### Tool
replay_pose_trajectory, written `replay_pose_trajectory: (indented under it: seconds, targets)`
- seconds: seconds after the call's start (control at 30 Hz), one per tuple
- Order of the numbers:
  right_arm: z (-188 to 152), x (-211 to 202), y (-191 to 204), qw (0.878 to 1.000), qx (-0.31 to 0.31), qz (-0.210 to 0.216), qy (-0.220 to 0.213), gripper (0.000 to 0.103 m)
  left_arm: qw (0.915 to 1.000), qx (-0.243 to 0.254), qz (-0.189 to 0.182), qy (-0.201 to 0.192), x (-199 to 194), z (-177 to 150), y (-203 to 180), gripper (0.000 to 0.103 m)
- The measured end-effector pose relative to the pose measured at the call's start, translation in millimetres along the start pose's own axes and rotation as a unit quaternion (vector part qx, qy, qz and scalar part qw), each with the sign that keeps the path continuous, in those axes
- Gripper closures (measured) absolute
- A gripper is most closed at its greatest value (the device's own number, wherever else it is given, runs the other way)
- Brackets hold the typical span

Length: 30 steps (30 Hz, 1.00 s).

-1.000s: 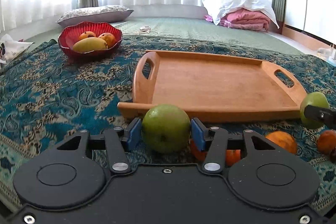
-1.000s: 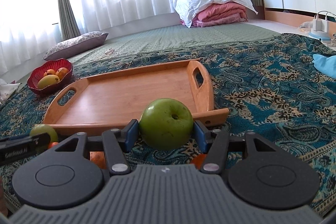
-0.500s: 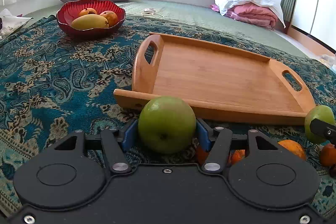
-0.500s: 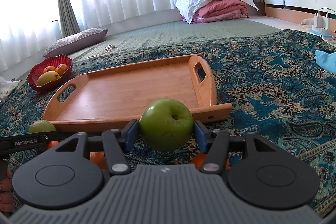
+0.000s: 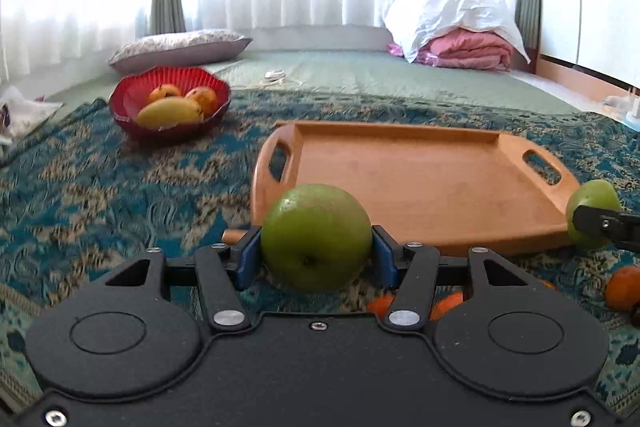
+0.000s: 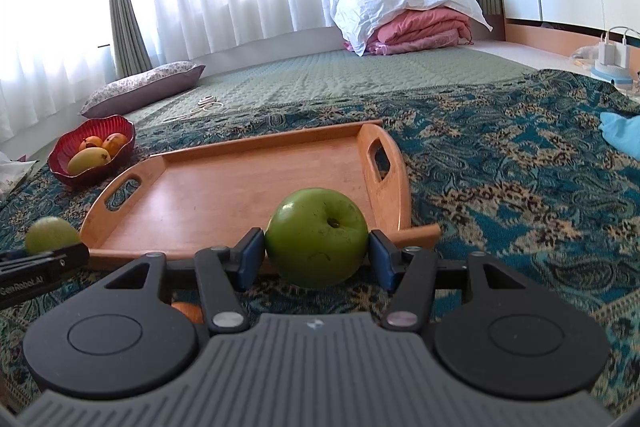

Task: Organize fruits
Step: 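Carry the green apple in the left tool over the tray while the right tool carries its apple, then lower the left tool's apple onto the tray and open it while the right tool releases its apple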

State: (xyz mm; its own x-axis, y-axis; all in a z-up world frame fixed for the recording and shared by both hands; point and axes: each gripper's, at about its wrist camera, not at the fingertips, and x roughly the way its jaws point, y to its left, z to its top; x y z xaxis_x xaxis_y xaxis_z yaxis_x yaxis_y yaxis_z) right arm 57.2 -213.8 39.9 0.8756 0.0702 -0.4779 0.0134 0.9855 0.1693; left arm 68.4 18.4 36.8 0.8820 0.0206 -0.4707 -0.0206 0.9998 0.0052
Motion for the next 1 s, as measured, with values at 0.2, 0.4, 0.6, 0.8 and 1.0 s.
replay_pose_trajectory:
  seconds: [0.2,0.4,0.6,0.8,1.0]
  targets:
    - [19.7,22.6,2.1,1.000,-0.013,0.000,0.009,0.043,0.9997,0.003,-0.021,0.016,21.7,29.4,-3.1,0.049]
    - [43.7,52.1,1.3,0.999,-0.020,0.010,0.027,0.043,0.9987,-0.006,-0.032,0.039,54.9,59.0,-2.0,0.049]
    - [61.1,87.6,0.8,0.998,-0.021,0.024,0.063,0.043,0.9969,-0.010,-0.038,0.068,94.1,80.9,-3.2,0.049]
    - [72.3,125.1,-1.1,0.994,-0.032,0.022,0.105,0.043,0.9953,-0.001,-0.038,0.089,130.6,93.5,-3.6,0.049]
    - [80.4,144.9,-2.6,0.991,-0.039,0.013,0.123,0.043,0.9936,0.010,-0.032,0.107,152.9,96.4,-6.5,0.049]
